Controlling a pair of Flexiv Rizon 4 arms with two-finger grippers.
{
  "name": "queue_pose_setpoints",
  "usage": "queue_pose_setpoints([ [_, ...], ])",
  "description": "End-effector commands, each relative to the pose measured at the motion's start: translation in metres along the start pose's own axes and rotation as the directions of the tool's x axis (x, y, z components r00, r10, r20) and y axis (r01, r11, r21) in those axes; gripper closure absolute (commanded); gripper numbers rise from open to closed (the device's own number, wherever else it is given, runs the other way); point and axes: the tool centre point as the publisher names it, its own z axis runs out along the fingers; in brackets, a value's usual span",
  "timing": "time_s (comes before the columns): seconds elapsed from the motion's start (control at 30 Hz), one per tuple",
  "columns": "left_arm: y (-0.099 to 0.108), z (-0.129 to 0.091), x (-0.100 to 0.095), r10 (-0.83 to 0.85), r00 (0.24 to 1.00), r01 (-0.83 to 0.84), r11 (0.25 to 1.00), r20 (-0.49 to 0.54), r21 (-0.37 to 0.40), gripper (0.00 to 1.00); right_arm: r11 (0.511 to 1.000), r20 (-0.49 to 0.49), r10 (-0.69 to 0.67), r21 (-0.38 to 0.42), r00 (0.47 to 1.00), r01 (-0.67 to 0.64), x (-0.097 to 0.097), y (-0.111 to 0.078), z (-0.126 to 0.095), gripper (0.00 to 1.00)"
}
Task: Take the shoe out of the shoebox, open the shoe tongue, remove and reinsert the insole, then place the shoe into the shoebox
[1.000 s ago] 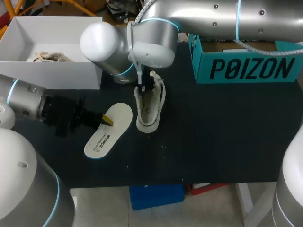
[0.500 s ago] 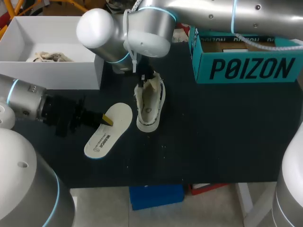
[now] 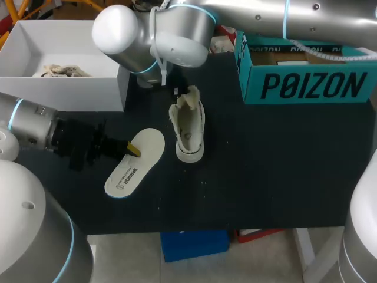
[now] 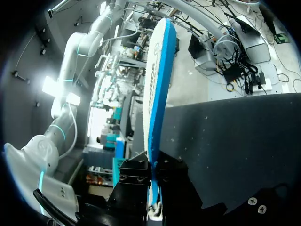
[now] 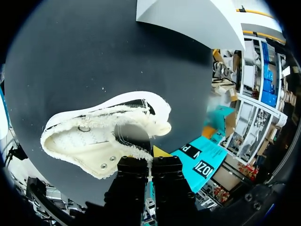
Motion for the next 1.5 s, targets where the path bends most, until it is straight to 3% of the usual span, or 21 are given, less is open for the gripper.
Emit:
queue_pose_setpoints([
  [0.03, 0.000, 0.001, 0.000, 0.001, 1.000, -0.001, 1.000, -0.003, -0.001, 1.00, 1.000, -0.009, -0.011, -0.012, 1.000, 0.011, -0.001, 0.005, 0.004, 1.00],
  [0.6, 0.000, 0.001, 0.000, 0.001, 1.000, -0.001, 1.000, -0.003, -0.001, 1.00, 0.993, -0.017, -0.080, -0.085, 0.997, 0.078, -0.004, 0.015, 0.013, 1.00],
  [0.93, 0.000, 0.001, 0.000, 0.001, 1.000, -0.001, 1.000, -0.003, -0.001, 1.00, 0.991, 0.012, -0.097, -0.086, 0.995, 0.098, -0.011, 0.016, 0.005, 1.00],
  [1.5, 0.000, 0.001, 0.000, 0.001, 1.000, -0.001, 1.000, -0.003, -0.001, 1.00, 0.987, -0.004, -0.121, -0.107, 0.993, 0.119, -0.006, 0.021, 0.013, 1.00],
])
